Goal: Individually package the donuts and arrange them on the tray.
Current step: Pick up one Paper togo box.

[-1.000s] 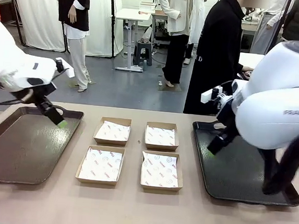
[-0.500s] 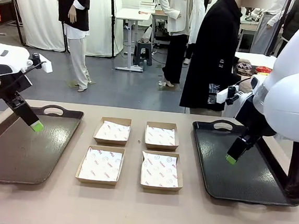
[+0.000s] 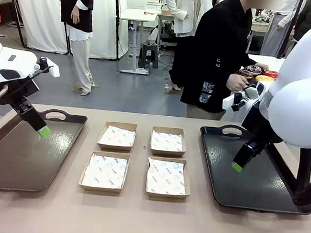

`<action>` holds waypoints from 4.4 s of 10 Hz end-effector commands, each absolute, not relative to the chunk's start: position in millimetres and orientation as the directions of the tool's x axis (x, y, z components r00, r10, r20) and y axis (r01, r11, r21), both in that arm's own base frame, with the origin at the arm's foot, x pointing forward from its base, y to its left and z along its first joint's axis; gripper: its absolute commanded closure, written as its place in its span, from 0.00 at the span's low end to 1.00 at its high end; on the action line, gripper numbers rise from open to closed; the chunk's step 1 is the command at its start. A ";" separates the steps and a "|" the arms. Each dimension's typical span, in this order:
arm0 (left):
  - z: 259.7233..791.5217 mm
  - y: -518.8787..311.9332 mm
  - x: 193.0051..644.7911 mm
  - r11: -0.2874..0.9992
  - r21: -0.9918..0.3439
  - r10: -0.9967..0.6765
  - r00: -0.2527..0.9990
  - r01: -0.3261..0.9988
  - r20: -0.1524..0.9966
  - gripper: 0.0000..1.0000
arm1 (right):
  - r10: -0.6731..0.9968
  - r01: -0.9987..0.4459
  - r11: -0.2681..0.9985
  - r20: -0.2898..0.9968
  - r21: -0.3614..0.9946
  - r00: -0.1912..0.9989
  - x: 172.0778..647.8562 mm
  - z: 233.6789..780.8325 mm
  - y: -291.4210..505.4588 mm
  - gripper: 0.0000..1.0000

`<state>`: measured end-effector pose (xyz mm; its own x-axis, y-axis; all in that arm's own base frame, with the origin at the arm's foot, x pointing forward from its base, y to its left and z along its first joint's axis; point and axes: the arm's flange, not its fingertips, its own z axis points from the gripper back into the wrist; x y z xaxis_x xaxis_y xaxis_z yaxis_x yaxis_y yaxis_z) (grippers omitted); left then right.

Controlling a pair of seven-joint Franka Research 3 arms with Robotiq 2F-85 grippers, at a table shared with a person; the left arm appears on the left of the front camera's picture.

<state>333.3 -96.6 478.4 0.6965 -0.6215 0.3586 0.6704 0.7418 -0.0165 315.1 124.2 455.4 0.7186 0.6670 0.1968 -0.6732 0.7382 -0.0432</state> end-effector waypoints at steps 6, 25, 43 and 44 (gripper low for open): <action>472.9 36.9 319.3 0.161 -0.941 0.009 0.953 0.298 0.303 0.00 | 0.093 -0.321 0.312 0.308 0.894 0.947 326.5 428.7 -32.2 0.00; 420.2 148.5 289.4 0.209 -0.977 0.201 0.976 0.042 0.085 0.00 | -0.099 -0.157 0.264 0.189 0.952 0.977 294.7 402.3 -147.4 0.00; 420.2 148.5 289.4 0.209 -0.977 0.201 0.976 0.042 0.085 0.00 | -0.099 -0.157 0.264 0.189 0.952 0.977 294.7 402.3 -147.4 0.00; 420.2 148.5 289.4 0.209 -0.977 0.201 0.976 0.042 0.085 0.00 | -0.099 -0.157 0.264 0.189 0.952 0.977 294.7 402.3 -147.4 0.00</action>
